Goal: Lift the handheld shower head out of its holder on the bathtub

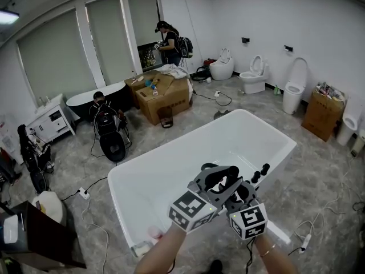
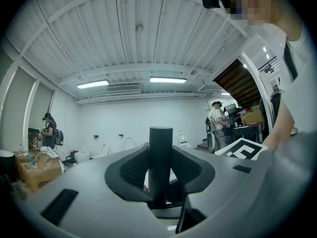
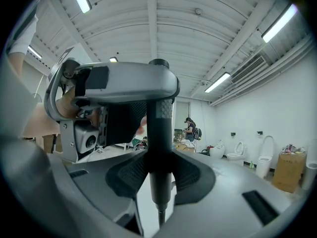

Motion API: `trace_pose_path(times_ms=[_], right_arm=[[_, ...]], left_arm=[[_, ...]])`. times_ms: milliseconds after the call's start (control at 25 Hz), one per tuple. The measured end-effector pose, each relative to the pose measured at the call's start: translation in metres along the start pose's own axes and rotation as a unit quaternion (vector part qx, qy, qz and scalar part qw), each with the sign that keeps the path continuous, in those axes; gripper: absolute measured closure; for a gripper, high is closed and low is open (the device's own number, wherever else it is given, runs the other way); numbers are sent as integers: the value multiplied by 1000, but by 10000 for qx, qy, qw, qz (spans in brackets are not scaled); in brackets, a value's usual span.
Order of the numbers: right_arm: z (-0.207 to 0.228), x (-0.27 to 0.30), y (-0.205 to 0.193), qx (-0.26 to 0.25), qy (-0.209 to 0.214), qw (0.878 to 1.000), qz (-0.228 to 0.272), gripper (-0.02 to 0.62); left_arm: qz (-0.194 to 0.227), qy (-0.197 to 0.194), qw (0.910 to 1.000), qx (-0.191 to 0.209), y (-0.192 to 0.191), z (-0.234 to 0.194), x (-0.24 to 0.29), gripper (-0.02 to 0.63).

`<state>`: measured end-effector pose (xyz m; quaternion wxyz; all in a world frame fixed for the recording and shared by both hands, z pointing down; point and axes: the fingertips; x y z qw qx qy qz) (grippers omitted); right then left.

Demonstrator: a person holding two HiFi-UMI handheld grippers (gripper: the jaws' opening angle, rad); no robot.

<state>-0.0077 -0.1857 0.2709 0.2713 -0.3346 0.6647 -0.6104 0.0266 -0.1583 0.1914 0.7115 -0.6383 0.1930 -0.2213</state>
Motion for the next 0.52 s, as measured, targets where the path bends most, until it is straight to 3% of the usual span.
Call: trace_pose_path(times_ms=[520], right_arm=[[-3,7,4,-72,20,10000,-26,457]], left_arm=[[20,24,10000,-34,4,-7,-5,449]])
Point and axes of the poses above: the fingertips, and each gripper's own axes: x forward along the fingers, z to its right, y out of its top, and after that the axes turned 3 degrees about y, right-handed
